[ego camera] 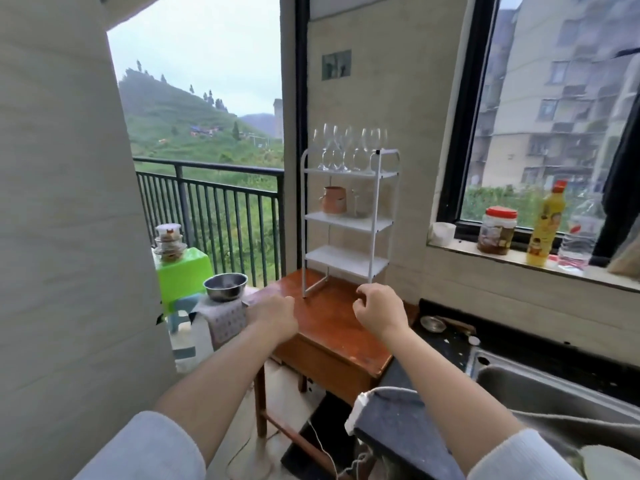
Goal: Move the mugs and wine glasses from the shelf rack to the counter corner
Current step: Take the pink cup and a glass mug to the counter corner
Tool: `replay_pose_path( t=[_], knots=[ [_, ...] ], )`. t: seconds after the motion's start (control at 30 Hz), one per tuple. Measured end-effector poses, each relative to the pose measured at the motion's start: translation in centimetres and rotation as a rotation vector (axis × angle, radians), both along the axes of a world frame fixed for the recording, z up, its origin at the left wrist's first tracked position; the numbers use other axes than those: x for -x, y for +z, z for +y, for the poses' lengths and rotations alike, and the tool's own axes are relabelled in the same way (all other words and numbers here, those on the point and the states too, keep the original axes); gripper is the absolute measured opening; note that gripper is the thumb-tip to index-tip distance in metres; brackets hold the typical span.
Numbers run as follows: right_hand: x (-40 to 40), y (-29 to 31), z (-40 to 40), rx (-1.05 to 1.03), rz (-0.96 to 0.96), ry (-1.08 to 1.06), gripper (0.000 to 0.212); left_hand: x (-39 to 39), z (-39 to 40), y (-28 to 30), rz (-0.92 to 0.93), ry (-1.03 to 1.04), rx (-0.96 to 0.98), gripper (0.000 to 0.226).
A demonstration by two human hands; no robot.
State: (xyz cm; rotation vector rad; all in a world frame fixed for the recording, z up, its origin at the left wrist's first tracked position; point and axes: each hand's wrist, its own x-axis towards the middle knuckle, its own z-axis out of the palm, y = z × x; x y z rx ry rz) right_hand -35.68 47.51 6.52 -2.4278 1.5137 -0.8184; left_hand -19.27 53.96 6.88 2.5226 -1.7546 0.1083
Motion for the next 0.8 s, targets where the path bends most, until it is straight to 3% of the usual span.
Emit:
replay_pose_path(
  t=[0.27,0.43,0.8],
  knots=[
    [-8.6,5.0,-10.7,-0.014,-0.152,-0.074,0.036,-10.5,-11.8,3.7,-0.041,-0.025,0.074,0.032],
    [-11.3,5.4,-17.3,0.038,-0.154,-0.155,0.027,-13.0,-19.3,4.4,-0.032,-0.078,0.119,0.029],
    [-16.4,5.2,-34.8,-0.041,-0.242,-0.260,0.028,-16.6,-37.6,5.5,0.040,-0.254,0.193,0.035]
  ],
)
